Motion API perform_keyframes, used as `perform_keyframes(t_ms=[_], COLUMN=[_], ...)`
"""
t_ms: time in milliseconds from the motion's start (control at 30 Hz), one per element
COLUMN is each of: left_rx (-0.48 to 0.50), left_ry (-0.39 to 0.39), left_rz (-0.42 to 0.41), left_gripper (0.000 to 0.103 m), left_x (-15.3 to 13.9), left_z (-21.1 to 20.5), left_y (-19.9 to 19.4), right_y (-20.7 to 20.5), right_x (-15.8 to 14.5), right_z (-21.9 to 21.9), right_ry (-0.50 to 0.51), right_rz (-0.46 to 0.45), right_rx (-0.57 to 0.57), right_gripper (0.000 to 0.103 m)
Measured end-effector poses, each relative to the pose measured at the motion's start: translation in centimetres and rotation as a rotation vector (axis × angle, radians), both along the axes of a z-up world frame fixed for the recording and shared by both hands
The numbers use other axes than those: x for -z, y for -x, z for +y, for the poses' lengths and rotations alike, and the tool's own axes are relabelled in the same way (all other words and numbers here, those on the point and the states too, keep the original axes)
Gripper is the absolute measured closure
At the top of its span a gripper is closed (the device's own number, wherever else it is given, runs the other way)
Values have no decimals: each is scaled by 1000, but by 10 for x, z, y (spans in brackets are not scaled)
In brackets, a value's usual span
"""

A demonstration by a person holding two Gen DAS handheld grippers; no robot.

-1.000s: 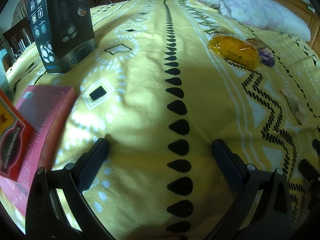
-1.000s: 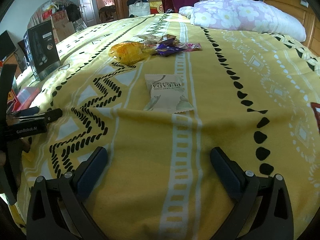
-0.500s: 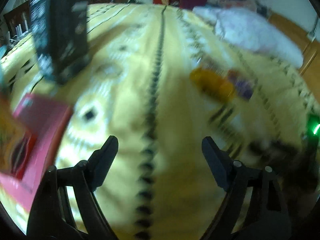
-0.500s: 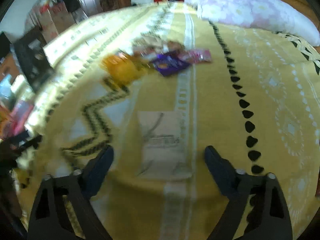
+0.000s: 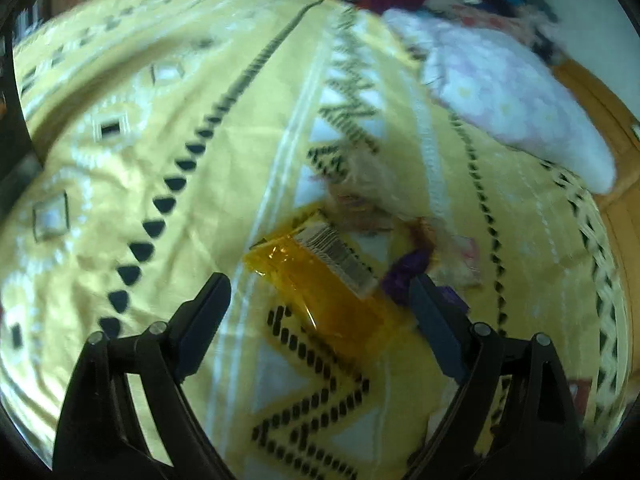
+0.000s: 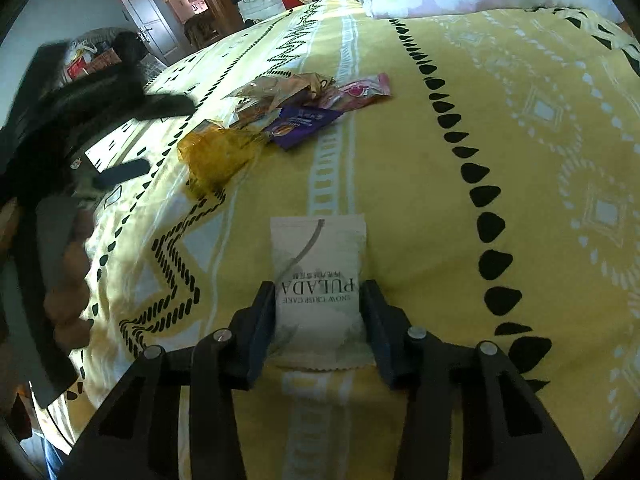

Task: Organize snacks
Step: 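Grasp the orange-yellow bag with the left tool while the right tool grasps the white PULADA packet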

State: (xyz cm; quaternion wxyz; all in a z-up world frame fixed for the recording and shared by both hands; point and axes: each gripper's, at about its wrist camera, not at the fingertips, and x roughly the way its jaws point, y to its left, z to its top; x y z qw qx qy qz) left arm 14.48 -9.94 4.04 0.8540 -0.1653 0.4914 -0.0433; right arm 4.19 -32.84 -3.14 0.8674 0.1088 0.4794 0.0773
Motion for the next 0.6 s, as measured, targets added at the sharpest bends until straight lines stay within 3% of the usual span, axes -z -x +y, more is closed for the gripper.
perform_keyframes(t_ms=[167,200,233,267,600], left_rx=[-15,6,62,112,265], left_ry=[-5,-6,25,49,-20], left_rz=[43,34,20,16,-105], left_gripper=[15,22,44,49,60], left_x=[19,18,15,12,-37], left_z=[2,2,1,0,8], left_y=[-6,-5,-3,-2,50], right_y=[-4,-4,-4,-3,20], right_x=[-1,-1,-1,-2,-33], right_z=[0,0,1,0,-3], right_ry=[-22,-25,-24,-23,-68], right_rz=[7,7,6,4,-75], right_rx=[-1,0,0,2,11], right_gripper=[56,56,56,56,62])
